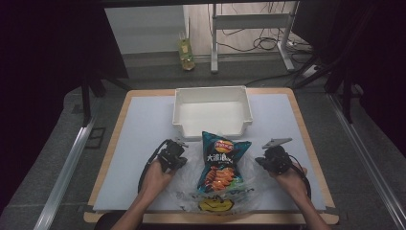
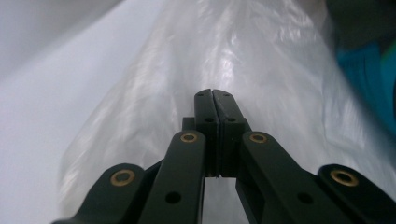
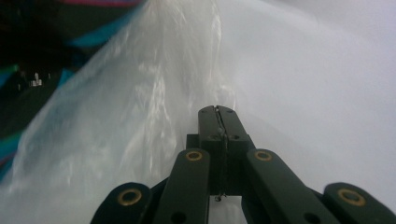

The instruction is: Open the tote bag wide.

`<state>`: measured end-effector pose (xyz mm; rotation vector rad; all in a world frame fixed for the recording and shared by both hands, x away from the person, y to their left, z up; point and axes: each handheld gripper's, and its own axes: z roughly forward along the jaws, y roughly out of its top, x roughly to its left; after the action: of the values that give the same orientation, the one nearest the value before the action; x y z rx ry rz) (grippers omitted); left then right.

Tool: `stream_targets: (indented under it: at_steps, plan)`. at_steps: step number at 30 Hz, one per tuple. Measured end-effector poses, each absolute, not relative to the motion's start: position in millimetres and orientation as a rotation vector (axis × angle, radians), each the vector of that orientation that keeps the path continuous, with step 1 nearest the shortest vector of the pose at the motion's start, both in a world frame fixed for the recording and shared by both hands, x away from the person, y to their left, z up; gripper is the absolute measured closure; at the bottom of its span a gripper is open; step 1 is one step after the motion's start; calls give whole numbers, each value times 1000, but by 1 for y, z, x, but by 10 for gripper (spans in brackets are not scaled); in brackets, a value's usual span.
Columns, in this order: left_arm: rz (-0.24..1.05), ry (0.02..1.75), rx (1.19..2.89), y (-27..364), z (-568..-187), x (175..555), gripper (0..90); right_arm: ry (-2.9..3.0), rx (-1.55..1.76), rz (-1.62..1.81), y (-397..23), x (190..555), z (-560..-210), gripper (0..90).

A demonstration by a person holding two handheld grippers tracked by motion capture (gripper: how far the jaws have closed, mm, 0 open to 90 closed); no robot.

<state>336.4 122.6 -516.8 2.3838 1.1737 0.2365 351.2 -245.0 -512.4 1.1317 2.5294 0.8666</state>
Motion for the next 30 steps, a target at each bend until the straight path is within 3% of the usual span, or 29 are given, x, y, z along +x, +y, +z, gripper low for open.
stream_targets:
  at_steps: [17,30]
  plan:
    - [225,1198,2289,168,-525,286,894,2478,1125,821,-273,317,-512,895]
    - [288,999,2078,172,-506,265,835,2410,1128,1008,-283,306,-481,865]
